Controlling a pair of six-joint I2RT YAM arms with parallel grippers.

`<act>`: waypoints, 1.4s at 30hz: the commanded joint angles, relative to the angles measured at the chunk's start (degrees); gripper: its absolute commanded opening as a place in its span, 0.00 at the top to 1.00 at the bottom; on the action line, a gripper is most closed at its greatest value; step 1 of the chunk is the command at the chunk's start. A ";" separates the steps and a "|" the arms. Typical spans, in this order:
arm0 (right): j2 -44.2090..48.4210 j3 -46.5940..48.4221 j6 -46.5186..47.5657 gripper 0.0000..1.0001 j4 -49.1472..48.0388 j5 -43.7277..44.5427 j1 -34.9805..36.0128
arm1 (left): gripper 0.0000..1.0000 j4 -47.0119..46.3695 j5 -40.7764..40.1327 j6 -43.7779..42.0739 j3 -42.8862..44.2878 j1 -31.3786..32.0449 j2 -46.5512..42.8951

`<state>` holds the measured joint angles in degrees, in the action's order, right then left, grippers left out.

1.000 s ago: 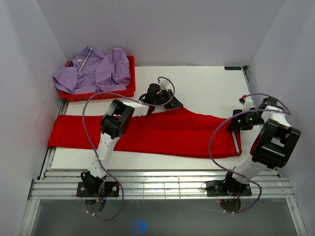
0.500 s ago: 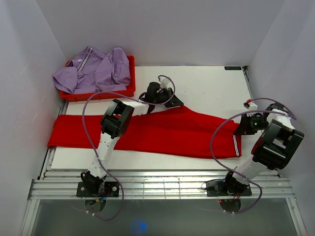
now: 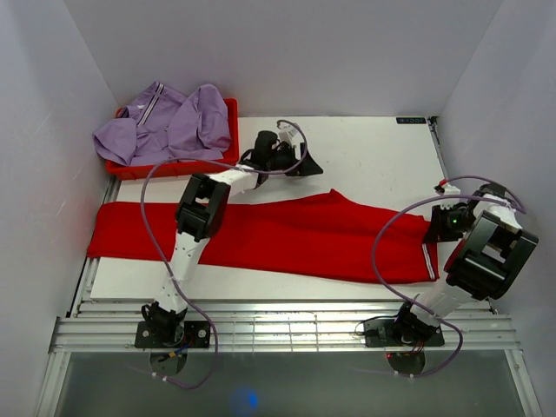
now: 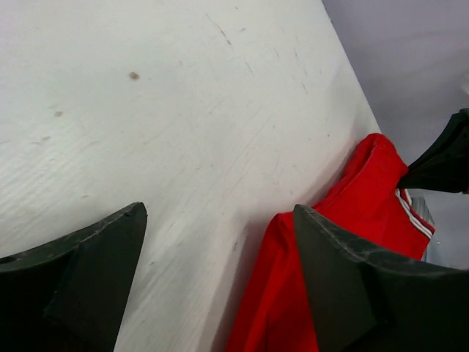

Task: Fold and stack the trousers
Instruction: Fold the trousers

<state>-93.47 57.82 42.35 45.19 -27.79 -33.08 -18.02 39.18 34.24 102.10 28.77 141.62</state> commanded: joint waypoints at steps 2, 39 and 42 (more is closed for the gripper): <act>-0.83 5.45 0.45 0.92 -3.26 9.49 -0.93 | 0.05 18.24 -1.21 -13.74 5.56 -4.07 -13.62; -2.06 -7.02 0.45 0.16 -6.78 16.09 13.31 | 0.02 73.39 -6.04 -48.12 -34.61 -51.60 -47.05; -2.77 -6.93 1.68 0.16 -6.61 17.24 10.15 | 0.02 75.50 -7.45 -51.19 -32.32 -57.40 -46.88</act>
<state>-91.90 53.23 40.91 44.27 -23.05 -18.83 55.22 33.36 -12.71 66.41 -23.75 96.27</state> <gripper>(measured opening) 0.839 0.976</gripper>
